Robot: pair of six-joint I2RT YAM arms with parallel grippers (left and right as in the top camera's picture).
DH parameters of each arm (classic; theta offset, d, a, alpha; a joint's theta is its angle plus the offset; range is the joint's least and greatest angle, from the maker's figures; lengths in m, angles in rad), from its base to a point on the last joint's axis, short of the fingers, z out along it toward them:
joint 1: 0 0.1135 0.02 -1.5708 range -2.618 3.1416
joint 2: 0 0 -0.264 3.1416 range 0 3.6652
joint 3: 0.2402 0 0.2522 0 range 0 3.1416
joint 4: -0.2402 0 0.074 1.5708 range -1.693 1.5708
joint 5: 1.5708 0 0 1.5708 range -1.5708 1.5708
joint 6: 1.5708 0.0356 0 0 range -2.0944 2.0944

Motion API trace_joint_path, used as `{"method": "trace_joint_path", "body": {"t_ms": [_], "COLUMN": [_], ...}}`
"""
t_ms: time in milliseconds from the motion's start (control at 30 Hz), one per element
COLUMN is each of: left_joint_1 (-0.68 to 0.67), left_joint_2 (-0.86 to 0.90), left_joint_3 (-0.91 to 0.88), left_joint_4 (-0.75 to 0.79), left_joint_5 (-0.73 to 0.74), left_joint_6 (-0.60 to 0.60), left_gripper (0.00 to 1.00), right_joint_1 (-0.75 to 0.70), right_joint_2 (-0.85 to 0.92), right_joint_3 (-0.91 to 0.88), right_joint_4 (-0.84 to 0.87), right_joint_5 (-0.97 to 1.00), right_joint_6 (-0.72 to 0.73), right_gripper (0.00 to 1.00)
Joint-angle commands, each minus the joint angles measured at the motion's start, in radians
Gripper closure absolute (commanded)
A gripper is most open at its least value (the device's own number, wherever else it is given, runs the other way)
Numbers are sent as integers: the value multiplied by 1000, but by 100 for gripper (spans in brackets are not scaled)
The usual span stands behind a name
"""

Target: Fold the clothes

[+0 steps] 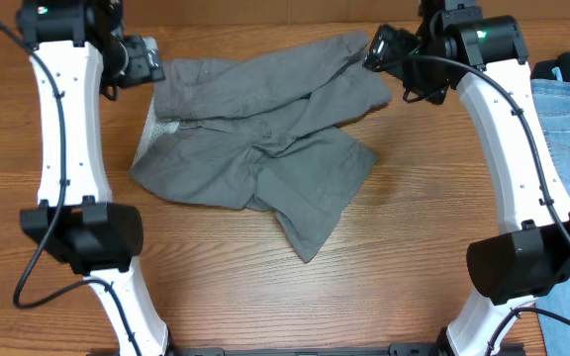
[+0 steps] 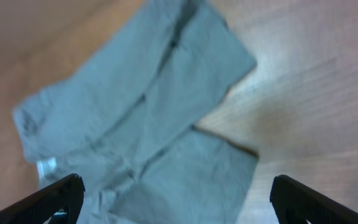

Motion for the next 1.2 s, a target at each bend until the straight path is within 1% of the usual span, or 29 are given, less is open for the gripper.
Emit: {"method": "trace_joint_path", "body": {"t_ms": [0, 100, 167, 267, 367, 533, 633, 767, 867, 1033, 1167], "left_joint_1": [-13, -13, -11, -2, 16, 52, 72, 85, 87, 95, 100], "left_joint_2": [122, 179, 209, 238, 252, 256, 256, 256, 256, 256, 256], "left_joint_3": [-16, -16, -17, -17, -20, -37, -53, -113, -177, -301, -375], "left_joint_4": [-75, -153, -163, -163, -163, -163, -163, -156, -110, 2, 76], "left_joint_5": [101, 62, 17, -14, -15, -16, -19, -25, -51, -59, -60], "left_joint_6": [19, 29, 29, 27, 29, 29, 29, 29, 29, 29, 45], "left_gripper": [11, 6, 4, 3, 3, 4, 5, 4, 1, 2, 2], "right_joint_1": [5, 16, 35, 92, 174, 311, 367, 420, 456, 494, 494], "right_joint_2": [5, 5, 5, 5, 5, 5, 5, 5, 5, 5, 5], "right_joint_3": [2, -17, -47, -127, -228, -379, -441, -492, -539, -647, -720], "right_joint_4": [-100, -217, -269, -283, -245, -158, -123, -106, -74, 33, 73], "right_joint_5": [-42, -86, -105, -156, -211, -213, -213, -198, -198, -198, -198], "right_joint_6": [-38, -91, -117, -140, -138, -89, -53, -58, -79, -77, -74], "right_gripper": [0, 0, 0, 1, 2, 6, 6, 4, 3, 2, 2]}}
